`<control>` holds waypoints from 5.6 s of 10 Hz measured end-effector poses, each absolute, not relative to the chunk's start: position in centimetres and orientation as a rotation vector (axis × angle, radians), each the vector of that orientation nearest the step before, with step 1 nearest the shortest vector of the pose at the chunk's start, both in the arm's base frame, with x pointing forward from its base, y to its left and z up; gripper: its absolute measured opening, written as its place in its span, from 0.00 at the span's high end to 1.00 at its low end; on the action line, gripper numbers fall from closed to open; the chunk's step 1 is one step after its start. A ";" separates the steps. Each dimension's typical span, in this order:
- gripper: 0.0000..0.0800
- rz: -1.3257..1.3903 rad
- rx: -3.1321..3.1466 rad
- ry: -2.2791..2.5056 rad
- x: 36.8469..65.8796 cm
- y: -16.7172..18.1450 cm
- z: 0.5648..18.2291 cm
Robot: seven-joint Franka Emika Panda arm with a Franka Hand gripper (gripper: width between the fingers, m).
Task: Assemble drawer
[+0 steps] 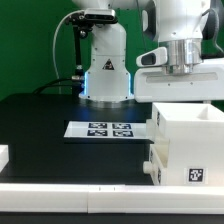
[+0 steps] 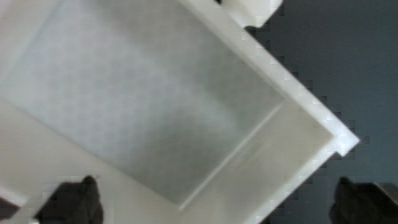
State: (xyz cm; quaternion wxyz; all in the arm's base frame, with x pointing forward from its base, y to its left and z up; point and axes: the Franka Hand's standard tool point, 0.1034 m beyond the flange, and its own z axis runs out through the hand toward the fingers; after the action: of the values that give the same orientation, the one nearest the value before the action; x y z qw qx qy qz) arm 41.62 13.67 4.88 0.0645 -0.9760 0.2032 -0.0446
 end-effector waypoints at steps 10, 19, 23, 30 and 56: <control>0.19 -0.065 -2.721 1.121 44.3 14.9 6.1; 0.19 -0.014 -2.788 1.058 43.0 15.5 1.9; 0.73 -0.018 -2.786 1.057 43.2 15.5 2.0; 0.95 -0.054 -2.915 0.665 43.0 11.6 4.9; 0.95 -0.179 -2.950 -0.981 52.6 0.8 8.9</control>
Offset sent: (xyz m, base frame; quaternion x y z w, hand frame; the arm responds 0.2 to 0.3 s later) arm -0.0216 -0.0031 -0.0031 -0.0050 -0.0372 0.2711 0.9618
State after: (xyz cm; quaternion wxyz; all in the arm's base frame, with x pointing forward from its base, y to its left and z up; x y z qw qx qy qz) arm 52.59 0.82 8.95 0.0136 -0.9472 -0.3151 -0.0576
